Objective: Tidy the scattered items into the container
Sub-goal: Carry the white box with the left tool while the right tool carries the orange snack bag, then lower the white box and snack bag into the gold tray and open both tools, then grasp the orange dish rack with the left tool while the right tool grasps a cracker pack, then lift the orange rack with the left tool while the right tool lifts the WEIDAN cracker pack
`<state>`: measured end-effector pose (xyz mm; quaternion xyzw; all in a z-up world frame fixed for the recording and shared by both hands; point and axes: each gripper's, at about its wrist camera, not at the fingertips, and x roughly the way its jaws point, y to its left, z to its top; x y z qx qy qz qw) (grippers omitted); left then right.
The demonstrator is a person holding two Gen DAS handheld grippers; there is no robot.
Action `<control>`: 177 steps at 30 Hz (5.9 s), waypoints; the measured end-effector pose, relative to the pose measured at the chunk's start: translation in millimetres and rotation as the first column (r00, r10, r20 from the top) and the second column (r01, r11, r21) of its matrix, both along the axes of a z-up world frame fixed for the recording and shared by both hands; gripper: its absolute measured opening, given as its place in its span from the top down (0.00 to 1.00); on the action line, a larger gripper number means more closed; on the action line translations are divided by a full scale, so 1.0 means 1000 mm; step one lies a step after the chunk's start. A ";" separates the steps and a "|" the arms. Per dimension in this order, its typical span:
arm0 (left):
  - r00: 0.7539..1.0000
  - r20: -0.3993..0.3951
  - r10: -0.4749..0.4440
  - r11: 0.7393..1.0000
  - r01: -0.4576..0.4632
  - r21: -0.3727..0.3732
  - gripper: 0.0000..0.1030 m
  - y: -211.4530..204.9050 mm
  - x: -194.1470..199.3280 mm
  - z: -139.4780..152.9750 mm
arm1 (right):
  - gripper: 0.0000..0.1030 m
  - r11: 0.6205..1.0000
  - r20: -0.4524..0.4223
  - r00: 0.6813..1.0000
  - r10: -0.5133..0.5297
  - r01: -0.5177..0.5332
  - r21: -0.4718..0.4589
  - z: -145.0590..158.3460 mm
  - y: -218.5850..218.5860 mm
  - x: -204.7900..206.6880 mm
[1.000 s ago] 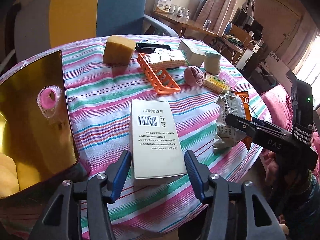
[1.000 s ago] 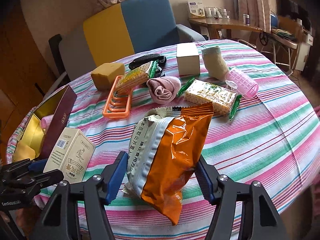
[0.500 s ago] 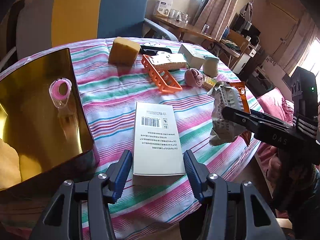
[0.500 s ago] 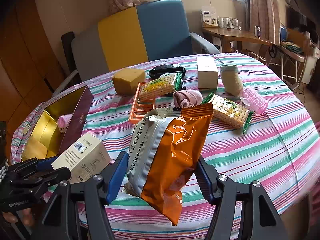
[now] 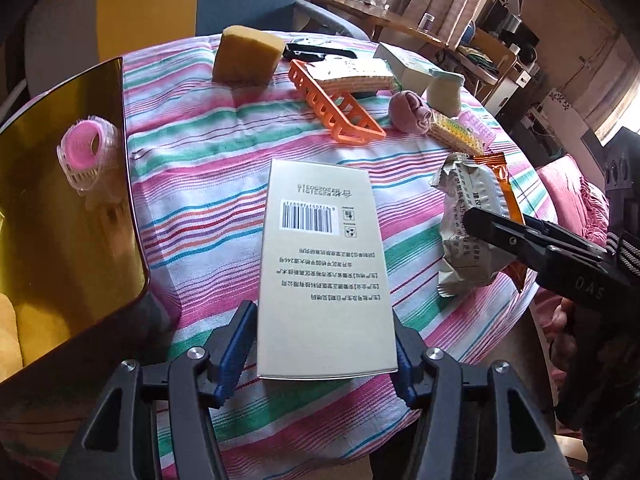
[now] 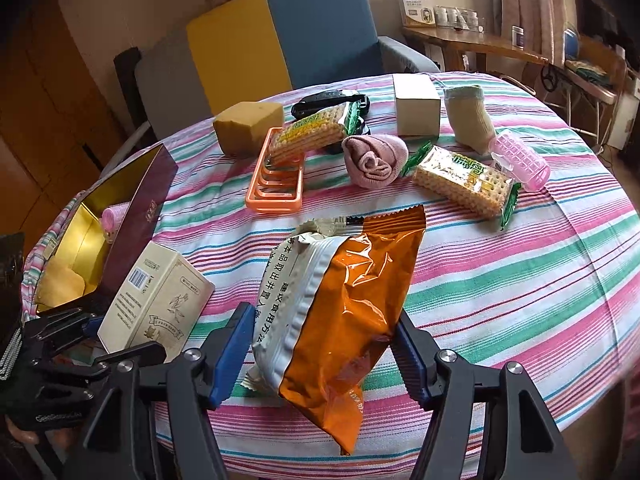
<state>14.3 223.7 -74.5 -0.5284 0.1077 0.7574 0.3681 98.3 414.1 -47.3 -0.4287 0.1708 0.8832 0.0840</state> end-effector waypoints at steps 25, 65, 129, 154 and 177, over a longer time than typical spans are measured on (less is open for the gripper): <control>0.987 -0.134 0.084 0.978 -0.055 0.201 0.51 -0.043 0.002 0.062 | 0.41 0.987 -0.017 0.994 0.111 -0.109 0.115 0.029 -0.031 -0.005; 0.825 -0.166 0.540 0.829 -0.487 0.276 0.43 -0.220 -0.112 0.098 | 0.38 0.907 -0.136 0.910 0.391 -0.406 -0.115 0.063 -0.190 -0.193; 0.999 0.053 0.006 1.000 -0.007 0.022 0.85 0.037 -0.015 0.004 | 0.29 0.920 -0.121 0.993 -0.004 -0.044 -0.390 -0.011 0.035 -0.073; 0.999 0.033 0.031 0.999 -0.032 0.032 0.78 0.003 0.012 0.001 | 0.78 0.896 -0.183 0.965 -0.189 0.094 -0.434 0.002 0.055 -0.009; 0.999 -0.002 -0.041 0.995 0.041 0.090 0.47 0.004 0.021 0.022 | 0.34 0.854 -0.078 0.939 -0.335 0.267 -0.446 -0.037 0.107 0.035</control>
